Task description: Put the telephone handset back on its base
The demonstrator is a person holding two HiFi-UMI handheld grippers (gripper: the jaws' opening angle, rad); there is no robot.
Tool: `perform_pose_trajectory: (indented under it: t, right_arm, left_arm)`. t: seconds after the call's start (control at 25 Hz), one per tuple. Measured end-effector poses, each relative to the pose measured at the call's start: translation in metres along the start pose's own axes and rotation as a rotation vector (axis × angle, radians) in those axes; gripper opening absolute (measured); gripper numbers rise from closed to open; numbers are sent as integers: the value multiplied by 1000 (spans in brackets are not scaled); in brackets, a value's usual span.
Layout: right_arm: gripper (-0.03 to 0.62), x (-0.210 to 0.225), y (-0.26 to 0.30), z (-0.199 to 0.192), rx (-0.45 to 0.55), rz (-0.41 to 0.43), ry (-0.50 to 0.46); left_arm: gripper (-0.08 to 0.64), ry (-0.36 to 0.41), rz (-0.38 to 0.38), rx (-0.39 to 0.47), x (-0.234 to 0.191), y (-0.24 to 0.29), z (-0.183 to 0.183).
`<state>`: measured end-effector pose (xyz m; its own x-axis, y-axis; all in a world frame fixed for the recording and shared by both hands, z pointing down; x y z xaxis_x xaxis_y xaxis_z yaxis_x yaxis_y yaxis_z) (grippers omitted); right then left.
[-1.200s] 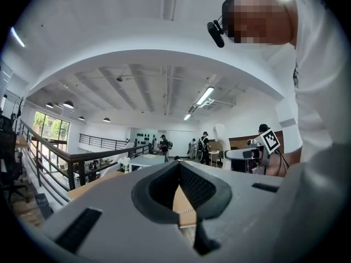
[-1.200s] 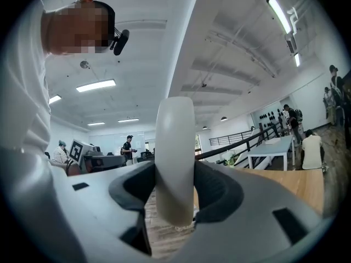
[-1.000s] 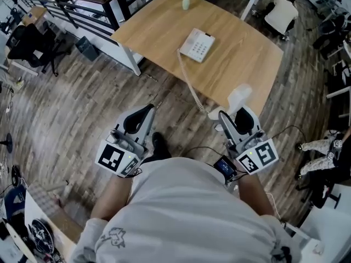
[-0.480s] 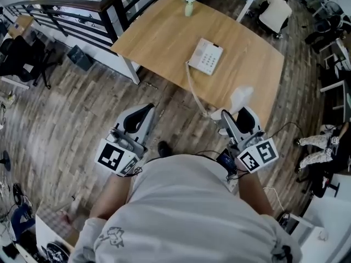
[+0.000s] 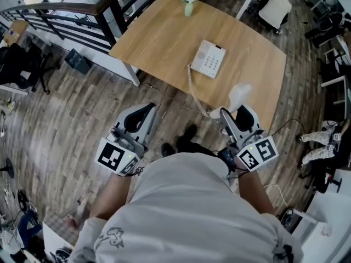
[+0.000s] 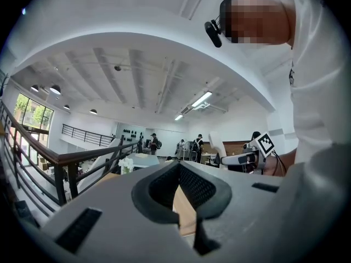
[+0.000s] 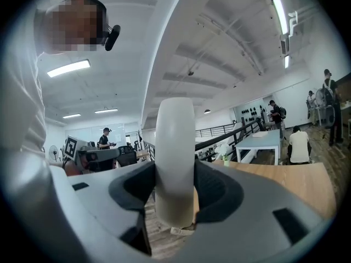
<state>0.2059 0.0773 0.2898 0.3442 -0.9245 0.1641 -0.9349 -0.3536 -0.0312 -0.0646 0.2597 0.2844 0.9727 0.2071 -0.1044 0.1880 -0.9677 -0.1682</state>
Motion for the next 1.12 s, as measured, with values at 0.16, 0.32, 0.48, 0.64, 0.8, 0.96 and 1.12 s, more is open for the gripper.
perform_pose_trajectory:
  t: [0.16,0.32,0.48,0.64,0.8,0.96,1.12]
  right_arm:
    - [222,23,16,-6,6,-6,21]
    - [222,55,40,-13,2,-1,48]
    - [222,90,62,-12,1,-4,64]
    - [222,127,75,-14,-3,-11,89]
    - [222,155,79,-16,-23,-7,117]
    - [222,177,82,-20,-32,-22,142]
    - [222,186,88,-26,-34,-62,158]
  left_arm:
    - [6,12,-11,-14,-12,25,-3]
    - [6,11,-6,-27,-29,57,-11]
    - [5,7,-20,-46,-45,103,-17]
    - [5,10,-38,-57,-52,153,-26]
    - [6,10,-53,-72,-51,190,-30]
    - [5,2,-70,-95,-53,215,-38]
    - [6,8,-105,-105,-65,235,-43]
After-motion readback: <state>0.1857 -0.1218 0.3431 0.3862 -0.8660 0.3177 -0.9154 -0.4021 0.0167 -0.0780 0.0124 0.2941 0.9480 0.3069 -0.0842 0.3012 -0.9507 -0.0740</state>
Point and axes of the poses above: the fingertips, and each gripper's own axes: y forward along the fingers, x to its right, z out of its top, the point moved 9 cm from there along -y, backward along the fingers, and after that the axes turned 9 degrees about x, right-handed, at the moved point
